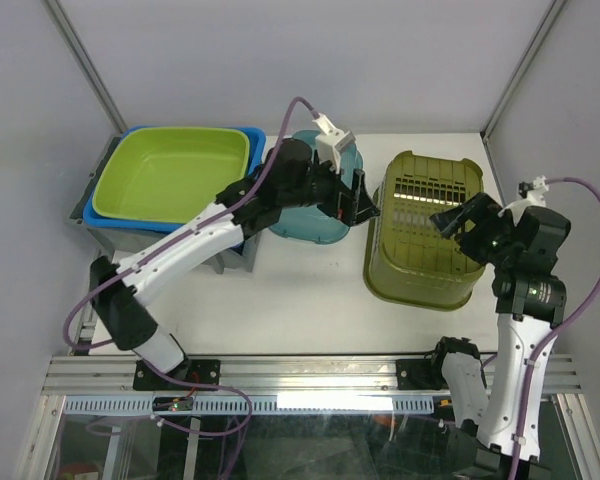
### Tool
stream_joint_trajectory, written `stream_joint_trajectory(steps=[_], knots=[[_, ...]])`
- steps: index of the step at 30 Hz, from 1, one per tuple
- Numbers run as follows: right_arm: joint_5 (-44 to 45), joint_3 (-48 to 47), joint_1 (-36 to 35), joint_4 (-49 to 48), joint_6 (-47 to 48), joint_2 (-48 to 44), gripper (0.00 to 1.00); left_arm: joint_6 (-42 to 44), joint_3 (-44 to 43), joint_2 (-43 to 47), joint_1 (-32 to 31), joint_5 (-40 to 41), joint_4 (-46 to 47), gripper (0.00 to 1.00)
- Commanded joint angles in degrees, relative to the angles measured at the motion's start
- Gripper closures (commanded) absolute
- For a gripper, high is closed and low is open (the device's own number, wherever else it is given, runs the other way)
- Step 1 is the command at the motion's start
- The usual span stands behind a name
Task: Turn the large container upside down
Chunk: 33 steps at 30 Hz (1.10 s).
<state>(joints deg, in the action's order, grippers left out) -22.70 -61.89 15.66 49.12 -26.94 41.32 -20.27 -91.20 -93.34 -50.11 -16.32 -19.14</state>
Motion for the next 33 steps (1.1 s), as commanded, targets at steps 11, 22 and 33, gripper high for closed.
stream_joint_trajectory(steps=[11,22,33], knots=[[-14.65,7.31,-12.41,10.52,6.15,-7.49,0.06,1.10,7.42,18.77,0.62,15.27,-8.72,0.01],[-4.21,18.42,-13.77,-3.17,2.26,-2.50,0.04,-0.20,9.63,19.00,0.60,15.14,-8.56,0.01],[27.21,18.49,-14.01,-21.57,-3.43,11.65,0.01,0.58,12.02,20.70,0.62,14.20,-9.71,0.01]])
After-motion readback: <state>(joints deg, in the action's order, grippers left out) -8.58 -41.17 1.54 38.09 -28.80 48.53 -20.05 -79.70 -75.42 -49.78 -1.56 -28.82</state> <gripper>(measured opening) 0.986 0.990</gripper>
